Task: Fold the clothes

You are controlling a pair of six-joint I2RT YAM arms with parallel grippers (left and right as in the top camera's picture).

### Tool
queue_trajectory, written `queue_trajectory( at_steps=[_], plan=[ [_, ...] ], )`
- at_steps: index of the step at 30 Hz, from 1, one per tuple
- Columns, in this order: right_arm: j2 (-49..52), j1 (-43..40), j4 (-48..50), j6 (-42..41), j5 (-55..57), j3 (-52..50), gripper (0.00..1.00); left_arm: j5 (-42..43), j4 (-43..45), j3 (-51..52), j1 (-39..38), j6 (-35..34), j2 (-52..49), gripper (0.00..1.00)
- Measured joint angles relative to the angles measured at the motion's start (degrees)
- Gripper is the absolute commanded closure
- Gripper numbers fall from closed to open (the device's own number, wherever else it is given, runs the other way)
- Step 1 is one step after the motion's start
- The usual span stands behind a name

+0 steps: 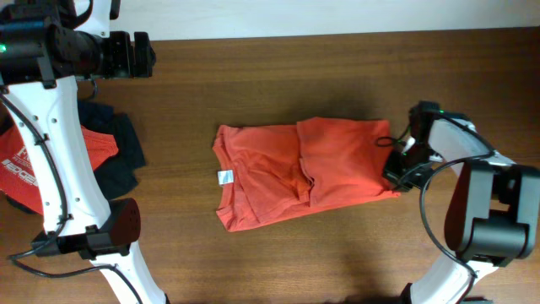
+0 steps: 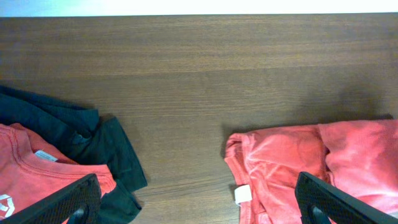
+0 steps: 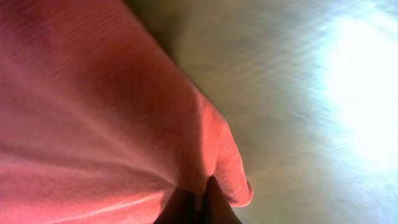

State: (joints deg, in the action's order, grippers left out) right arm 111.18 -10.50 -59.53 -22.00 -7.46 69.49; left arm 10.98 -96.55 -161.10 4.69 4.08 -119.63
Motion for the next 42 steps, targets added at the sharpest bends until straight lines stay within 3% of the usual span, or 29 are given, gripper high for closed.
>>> queue_trajectory(
  at_steps=[1,2,3,9,16,21,27,33,38,42],
  plan=[
    [0.0,-1.0,-0.5,-0.8,-0.1,-0.2,0.82,0.3,0.0,0.1,0.0,0.0,0.0,0.01],
    [0.0,-1.7,-0.7,-1.1,-0.2,-0.3,0.64,0.7,0.0,0.2,0.0,0.0,0.0,0.01],
    [0.0,-2.8,-0.8,-1.9,-0.7,-0.5,0.55,1.3,0.0,0.5,0.0,0.0,0.0,0.01],
    [-0.5,-7.4,1.0,-3.6,-8.5,-1.1,0.31,4.7,0.2,8.9,0.0,-0.6,0.0,0.01],
    [-2.6,-13.3,3.6,-3.8,-10.7,-1.9,0.21,6.9,3.8,34.3,-0.2,-2.2,0.1,0.01],
    [-4.8,-16.6,4.0,-1.7,-10.7,-1.2,0.21,10.7,18.0,55.0,-2.0,-1.9,-0.3,0.01],
    [-5.5,-16.9,3.4,3.2,-13.7,-0.3,0.20,16.2,37.8,77.1,-9.9,-1.6,-0.8,0.01],
    [-5.5,-16.9,3.4,4.3,-14.4,-0.3,0.20,19.2,47.5,84.0,-16.6,-1.7,3.1,0.01],
    [-5.5,-16.9,3.4,4.5,-14.6,-0.3,0.20,20.1,47.7,85.2,-20.6,-5.5,3.7,0.01],
    [-5.5,-16.9,3.1,4.5,-14.6,-0.3,0.20,21.8,45.0,85.6,-21.9,-12.6,3.7,0.01]
  ],
)
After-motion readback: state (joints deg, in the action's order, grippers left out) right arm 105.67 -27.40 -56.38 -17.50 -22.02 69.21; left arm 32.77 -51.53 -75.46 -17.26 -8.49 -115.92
